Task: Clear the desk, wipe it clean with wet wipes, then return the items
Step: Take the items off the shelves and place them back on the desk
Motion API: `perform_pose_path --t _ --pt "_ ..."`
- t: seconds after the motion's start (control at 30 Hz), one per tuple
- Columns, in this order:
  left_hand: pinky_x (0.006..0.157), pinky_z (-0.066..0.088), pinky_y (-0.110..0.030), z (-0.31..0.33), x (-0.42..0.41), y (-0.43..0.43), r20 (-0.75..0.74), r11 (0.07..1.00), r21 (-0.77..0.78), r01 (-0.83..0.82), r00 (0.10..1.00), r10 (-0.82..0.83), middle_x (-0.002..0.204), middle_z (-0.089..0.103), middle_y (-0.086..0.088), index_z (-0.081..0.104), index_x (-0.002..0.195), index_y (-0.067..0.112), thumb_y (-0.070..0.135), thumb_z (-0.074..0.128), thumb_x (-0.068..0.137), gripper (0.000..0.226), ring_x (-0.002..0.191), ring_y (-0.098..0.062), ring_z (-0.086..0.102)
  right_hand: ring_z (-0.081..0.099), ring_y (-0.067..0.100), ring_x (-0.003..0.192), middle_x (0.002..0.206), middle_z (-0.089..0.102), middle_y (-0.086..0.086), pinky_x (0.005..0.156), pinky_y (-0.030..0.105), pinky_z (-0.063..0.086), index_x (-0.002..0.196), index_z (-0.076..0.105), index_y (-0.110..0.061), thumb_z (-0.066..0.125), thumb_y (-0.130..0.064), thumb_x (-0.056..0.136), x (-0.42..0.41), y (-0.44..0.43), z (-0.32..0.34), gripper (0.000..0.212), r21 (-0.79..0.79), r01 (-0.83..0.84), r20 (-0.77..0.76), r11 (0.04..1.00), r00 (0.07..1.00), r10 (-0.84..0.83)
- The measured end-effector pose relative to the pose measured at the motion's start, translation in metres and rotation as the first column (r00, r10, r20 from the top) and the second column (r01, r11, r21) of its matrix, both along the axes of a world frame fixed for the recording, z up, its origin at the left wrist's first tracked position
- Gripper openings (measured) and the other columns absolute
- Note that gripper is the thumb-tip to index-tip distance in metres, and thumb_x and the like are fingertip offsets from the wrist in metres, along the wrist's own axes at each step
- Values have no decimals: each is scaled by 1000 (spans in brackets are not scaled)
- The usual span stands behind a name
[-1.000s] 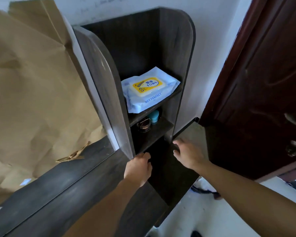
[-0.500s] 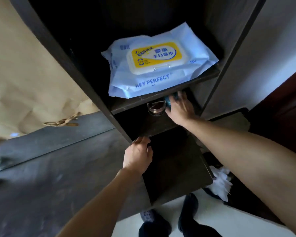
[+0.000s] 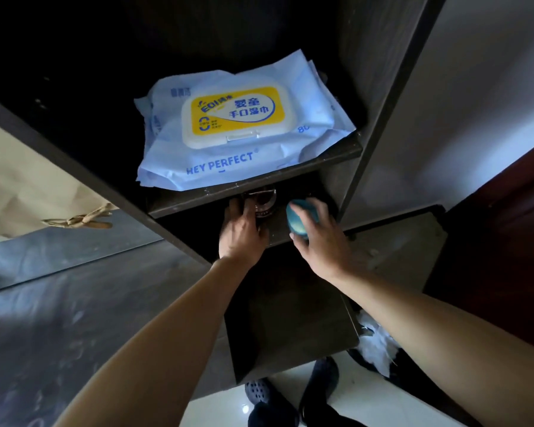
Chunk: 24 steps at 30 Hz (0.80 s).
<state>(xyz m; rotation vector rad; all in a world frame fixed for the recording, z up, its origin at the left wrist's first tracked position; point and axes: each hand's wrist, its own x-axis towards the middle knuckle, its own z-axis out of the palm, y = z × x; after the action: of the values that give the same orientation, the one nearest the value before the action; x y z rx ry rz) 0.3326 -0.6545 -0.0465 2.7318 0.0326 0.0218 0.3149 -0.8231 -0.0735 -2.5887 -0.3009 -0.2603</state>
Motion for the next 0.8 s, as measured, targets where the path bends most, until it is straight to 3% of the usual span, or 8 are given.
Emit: perform_pose_path --t 0.13,0.4,0.53,0.73,0.8 --pt "102 35 -44 -8 26 -19 8 997 -16 -70 998 70 133 39 -25 37 139 10 28 68 78 71 121 -41 38 57 27 106 129 45 9 73 32 53 128 50 -22 72 -22 75 -17 -21 -3 57 64 -53 12 997 999 52" --pt "79 49 -41 -23 22 -29 90 989 -112 -95 990 105 121 40 -24 53 123 12 22 71 75 52 104 -43 49 61 25 95 120 51 7 72 30 55 122 55 -23 77 -23 67 -39 -49 -11 59 106 -16 -49 994 999 21" --pt "73 49 -38 -12 -11 -19 95 988 -141 -65 992 79 112 42 -19 55 118 13 26 76 70 53 91 -40 54 63 25 87 114 53 5 67 30 53 118 59 -22 79 -21 61 -54 -52 -14 60 77 1 -110 997 994 7" --pt "76 52 -38 1 -94 21 121 987 -159 36 992 -17 105 41 -11 52 111 14 22 78 55 62 93 -31 49 62 19 77 108 56 1 57 20 41 113 61 -25 83 -27 55 -78 -26 7 61 -44 -77 -159 996 985 69" --pt "79 50 -35 4 -120 42 125 989 -140 54 991 -37 109 41 -9 50 116 18 24 77 56 67 98 -29 47 61 16 80 110 52 -2 59 19 43 115 59 -25 81 -28 57 -87 -10 9 62 -32 -125 -181 992 976 118"
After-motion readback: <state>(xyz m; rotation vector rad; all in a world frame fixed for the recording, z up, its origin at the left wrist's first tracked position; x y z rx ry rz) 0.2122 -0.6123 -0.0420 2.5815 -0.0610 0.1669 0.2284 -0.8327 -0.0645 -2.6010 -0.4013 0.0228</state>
